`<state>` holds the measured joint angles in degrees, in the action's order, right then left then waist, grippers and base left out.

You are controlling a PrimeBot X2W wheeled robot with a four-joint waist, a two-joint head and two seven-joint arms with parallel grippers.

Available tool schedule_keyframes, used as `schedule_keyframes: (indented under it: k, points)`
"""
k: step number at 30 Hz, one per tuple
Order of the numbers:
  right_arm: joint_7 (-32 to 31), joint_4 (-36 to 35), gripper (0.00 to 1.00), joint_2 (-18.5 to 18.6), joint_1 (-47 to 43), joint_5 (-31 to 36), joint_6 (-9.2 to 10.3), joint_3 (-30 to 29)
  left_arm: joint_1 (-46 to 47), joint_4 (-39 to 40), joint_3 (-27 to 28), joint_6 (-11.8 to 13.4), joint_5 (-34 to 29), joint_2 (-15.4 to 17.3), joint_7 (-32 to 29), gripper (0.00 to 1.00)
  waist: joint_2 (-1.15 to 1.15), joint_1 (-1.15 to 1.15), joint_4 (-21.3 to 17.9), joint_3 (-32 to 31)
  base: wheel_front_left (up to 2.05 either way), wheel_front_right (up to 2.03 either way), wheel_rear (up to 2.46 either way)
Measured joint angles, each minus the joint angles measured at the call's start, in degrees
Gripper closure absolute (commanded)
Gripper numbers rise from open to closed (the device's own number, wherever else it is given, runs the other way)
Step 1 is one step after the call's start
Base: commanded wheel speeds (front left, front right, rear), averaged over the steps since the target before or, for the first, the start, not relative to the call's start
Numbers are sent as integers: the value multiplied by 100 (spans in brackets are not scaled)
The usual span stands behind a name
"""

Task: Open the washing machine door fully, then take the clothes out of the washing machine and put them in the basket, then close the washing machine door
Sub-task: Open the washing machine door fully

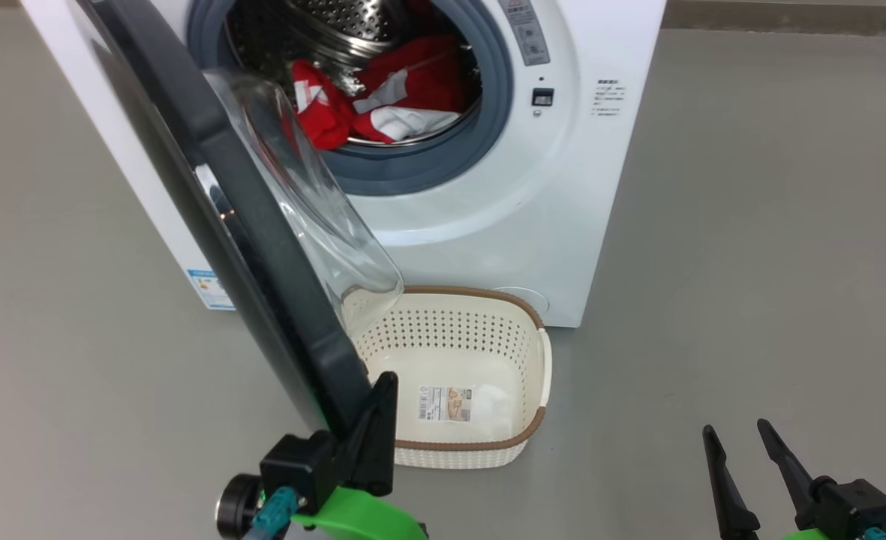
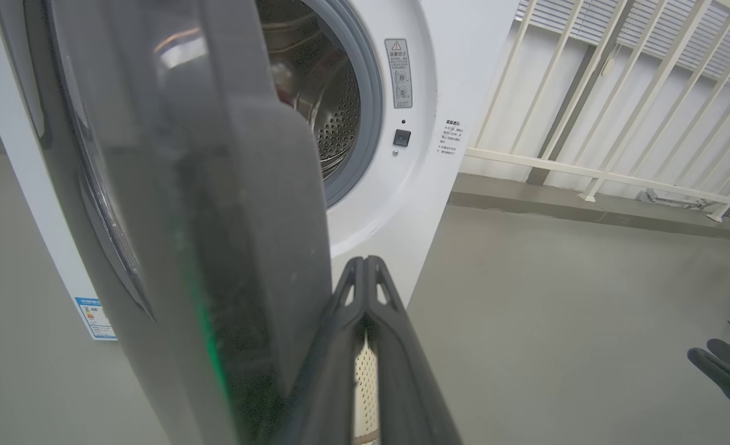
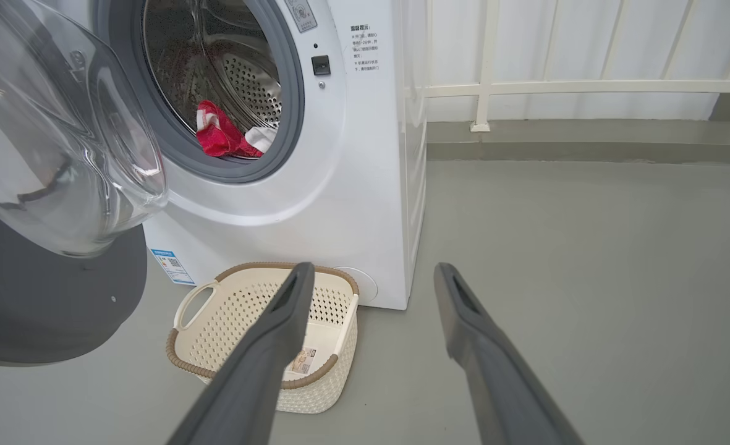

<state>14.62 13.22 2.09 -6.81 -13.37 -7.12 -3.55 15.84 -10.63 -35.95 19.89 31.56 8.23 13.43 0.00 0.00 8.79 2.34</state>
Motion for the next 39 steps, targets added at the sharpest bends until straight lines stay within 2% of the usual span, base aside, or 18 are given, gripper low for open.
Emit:
schedule_keyframes:
  k: [15,22,39]
  points:
    - [0,-19,0,0,73,7,0,-64,-704,887,255,631,-52,441,-31,100,0,0,328,62,0,0,0]
    - [0,-38,0,0,100,22,0,-89,-932,1122,466,849,-49,582,-31,100,0,0,422,78,0,0,0]
    - [0,-75,0,0,100,35,0,-99,-1407,1205,1483,950,249,901,36,100,0,0,460,105,0,0,0]
